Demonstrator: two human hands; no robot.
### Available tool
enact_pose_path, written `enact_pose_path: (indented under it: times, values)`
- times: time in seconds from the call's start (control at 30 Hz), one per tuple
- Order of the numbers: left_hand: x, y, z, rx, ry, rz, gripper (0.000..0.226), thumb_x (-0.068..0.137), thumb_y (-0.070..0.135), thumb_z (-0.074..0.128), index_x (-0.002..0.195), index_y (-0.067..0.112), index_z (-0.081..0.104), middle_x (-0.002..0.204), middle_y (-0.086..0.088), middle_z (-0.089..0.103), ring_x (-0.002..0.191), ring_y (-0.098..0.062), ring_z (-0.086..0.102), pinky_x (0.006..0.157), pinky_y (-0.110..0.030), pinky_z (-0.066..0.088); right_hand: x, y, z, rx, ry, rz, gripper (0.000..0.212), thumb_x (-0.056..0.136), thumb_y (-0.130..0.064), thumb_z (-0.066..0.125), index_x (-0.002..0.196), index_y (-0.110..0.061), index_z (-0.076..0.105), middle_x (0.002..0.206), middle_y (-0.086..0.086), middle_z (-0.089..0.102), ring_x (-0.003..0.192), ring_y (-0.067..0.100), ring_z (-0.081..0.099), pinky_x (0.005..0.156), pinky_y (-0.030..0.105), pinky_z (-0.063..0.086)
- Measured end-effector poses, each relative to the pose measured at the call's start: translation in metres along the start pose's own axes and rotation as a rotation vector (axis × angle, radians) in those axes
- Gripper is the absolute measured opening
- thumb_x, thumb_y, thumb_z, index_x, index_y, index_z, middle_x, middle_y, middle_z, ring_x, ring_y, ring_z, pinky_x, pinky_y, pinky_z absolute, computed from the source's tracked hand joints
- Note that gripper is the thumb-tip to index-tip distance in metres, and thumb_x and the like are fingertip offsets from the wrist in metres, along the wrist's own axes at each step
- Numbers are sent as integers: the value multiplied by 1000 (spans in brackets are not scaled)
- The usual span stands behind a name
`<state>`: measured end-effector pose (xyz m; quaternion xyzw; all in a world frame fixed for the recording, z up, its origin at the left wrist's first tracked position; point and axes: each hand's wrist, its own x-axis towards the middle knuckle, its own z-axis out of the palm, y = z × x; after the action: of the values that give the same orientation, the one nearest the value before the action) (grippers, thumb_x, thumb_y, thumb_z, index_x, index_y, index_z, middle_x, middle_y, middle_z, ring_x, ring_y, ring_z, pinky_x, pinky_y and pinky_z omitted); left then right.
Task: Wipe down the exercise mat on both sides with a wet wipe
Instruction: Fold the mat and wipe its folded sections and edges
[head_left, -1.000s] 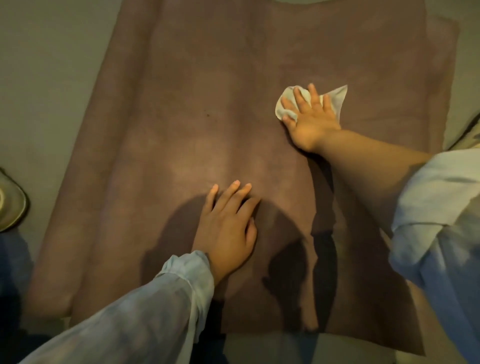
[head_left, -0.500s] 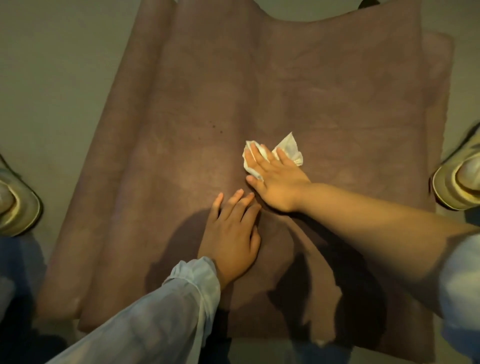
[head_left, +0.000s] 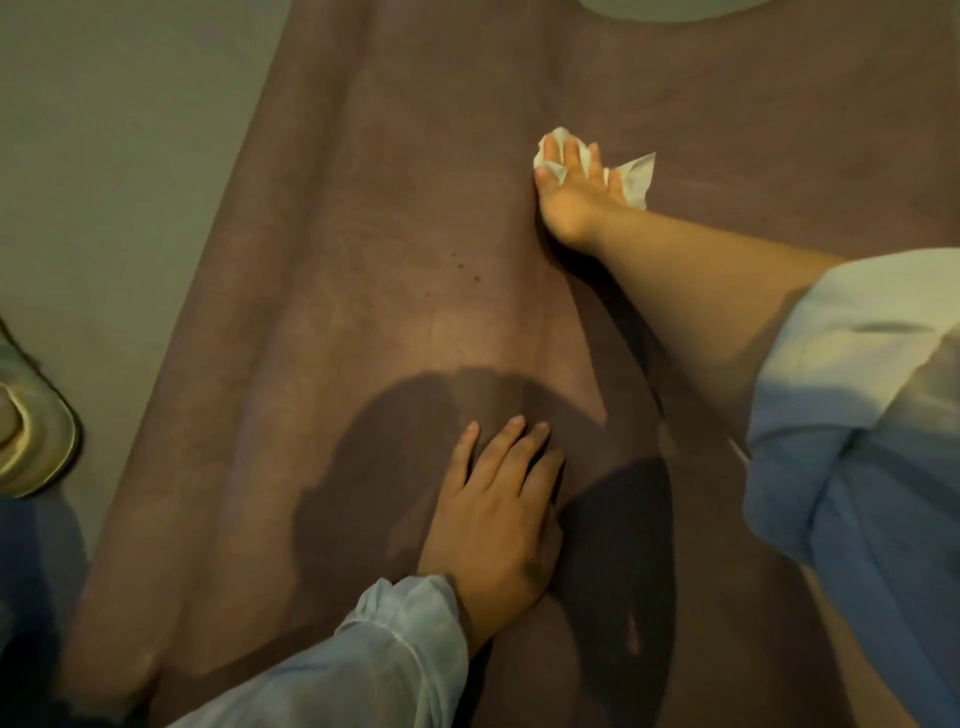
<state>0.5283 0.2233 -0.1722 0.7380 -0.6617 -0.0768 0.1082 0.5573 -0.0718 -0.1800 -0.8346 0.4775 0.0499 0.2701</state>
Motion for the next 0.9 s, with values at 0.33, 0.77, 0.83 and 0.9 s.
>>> enact_pose_path:
  times: [0.33, 0.77, 0.83, 0.9]
  values:
    - [1, 4, -8, 5, -14, -14, 45, 81, 30, 38, 113, 15, 67, 122, -3, 63, 119, -22, 56, 111, -49, 26, -37, 16, -2, -148, -124, -101, 54, 101, -32, 13, 150, -25, -10, 158, -2, -16, 145, 20, -13, 118, 42, -5]
    - [-9, 9, -10, -482, 152, -315, 53, 89, 28, 30, 133, 3, 46, 145, -11, 37, 133, -25, 35, 112, -34, 26, -308, 27, 77, -292, -160, -390, 59, 96, -32, 32, 150, -17, 16, 158, 5, 12, 145, 25, 6, 118, 46, 9]
    - [-7, 9, -10, -458, 103, -323, 53, 88, 24, 33, 135, 4, 45, 147, -10, 35, 136, -27, 32, 114, -37, 24, -347, 27, 97, -344, -126, -414, 56, 89, -36, 35, 142, -18, 40, 150, 10, 34, 138, 31, 32, 109, 54, 30]
    - [-6, 9, -10, -416, 76, -300, 52, 87, 23, 35, 133, 3, 46, 146, -12, 36, 136, -29, 32, 114, -40, 24, -376, 28, 116, -396, -167, -429, 58, 87, -41, 35, 141, -21, 41, 149, 8, 37, 135, 31, 37, 110, 55, 29]
